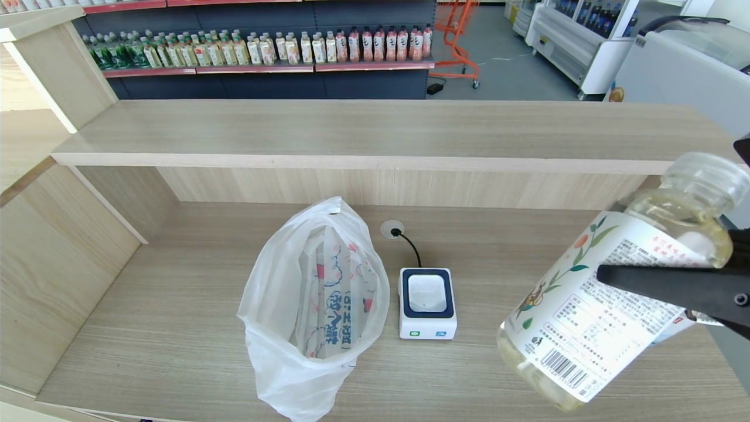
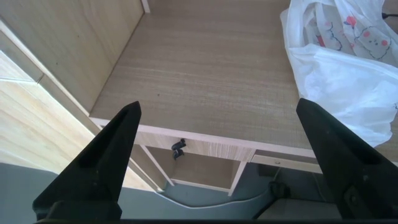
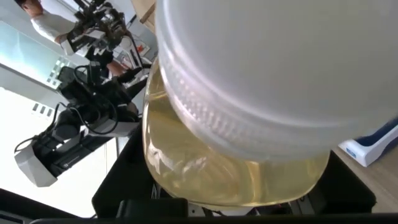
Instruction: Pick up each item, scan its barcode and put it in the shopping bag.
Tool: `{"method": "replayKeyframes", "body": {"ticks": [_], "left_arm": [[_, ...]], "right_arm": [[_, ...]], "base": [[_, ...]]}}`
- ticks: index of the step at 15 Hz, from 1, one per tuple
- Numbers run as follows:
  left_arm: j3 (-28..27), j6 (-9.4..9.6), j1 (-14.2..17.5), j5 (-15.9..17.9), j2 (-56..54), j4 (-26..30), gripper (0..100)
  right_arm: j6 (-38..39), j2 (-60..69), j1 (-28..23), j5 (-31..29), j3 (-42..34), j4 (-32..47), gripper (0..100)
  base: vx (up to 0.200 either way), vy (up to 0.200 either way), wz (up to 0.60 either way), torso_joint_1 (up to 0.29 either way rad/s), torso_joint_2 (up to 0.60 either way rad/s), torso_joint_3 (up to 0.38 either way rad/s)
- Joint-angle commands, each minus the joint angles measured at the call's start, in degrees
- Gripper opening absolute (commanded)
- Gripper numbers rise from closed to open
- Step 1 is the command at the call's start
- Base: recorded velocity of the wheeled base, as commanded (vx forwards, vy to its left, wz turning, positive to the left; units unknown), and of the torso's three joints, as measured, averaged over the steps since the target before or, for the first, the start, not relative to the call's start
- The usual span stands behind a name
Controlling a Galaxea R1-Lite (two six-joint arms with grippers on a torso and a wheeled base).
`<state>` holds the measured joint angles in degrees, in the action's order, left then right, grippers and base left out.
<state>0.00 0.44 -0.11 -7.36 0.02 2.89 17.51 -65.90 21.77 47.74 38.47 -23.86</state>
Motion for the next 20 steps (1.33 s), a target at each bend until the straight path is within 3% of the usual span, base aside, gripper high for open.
{"method": "replayKeyframes", "body": {"ticks": [1, 15, 16, 17, 19, 20], "left_arm": [[0.0, 0.00, 0.0, 0.0, 0.0, 0.0, 100], [0.0, 0.00, 0.0, 0.0, 0.0, 0.0, 100], [0.0, 0.00, 0.0, 0.0, 0.0, 0.0, 100], [0.0, 0.00, 0.0, -0.1, 0.0, 0.0, 100], [0.0, 0.00, 0.0, 0.0, 0.0, 0.0, 100], [0.0, 0.00, 0.0, -0.1, 0.0, 0.0, 100]], "right_arm": [[1.0, 0.2, 0.2, 0.1, 0.8, 0.0, 0], [1.6, 0.9, 2.7, -0.4, 0.8, 1.3, 0], [-0.8, 0.2, 2.1, -0.6, 0.6, 1.1, 0], [-7.9, -1.7, 0.0, -1.1, 0.1, 1.2, 0], [-28.8, -7.6, -6.1, -1.3, -0.8, 1.2, 0], [-34.5, -9.5, -8.0, -1.0, -0.7, 1.1, 0]], "base": [[0.000, 0.000, 0.00, 0.000, 0.00, 0.000], [0.000, 0.000, 0.00, 0.000, 0.00, 0.000], [0.000, 0.000, 0.00, 0.000, 0.00, 0.000], [0.000, 0.000, 0.00, 0.000, 0.00, 0.000], [0.000, 0.000, 0.00, 0.000, 0.00, 0.000], [0.000, 0.000, 0.00, 0.000, 0.00, 0.000]]}}
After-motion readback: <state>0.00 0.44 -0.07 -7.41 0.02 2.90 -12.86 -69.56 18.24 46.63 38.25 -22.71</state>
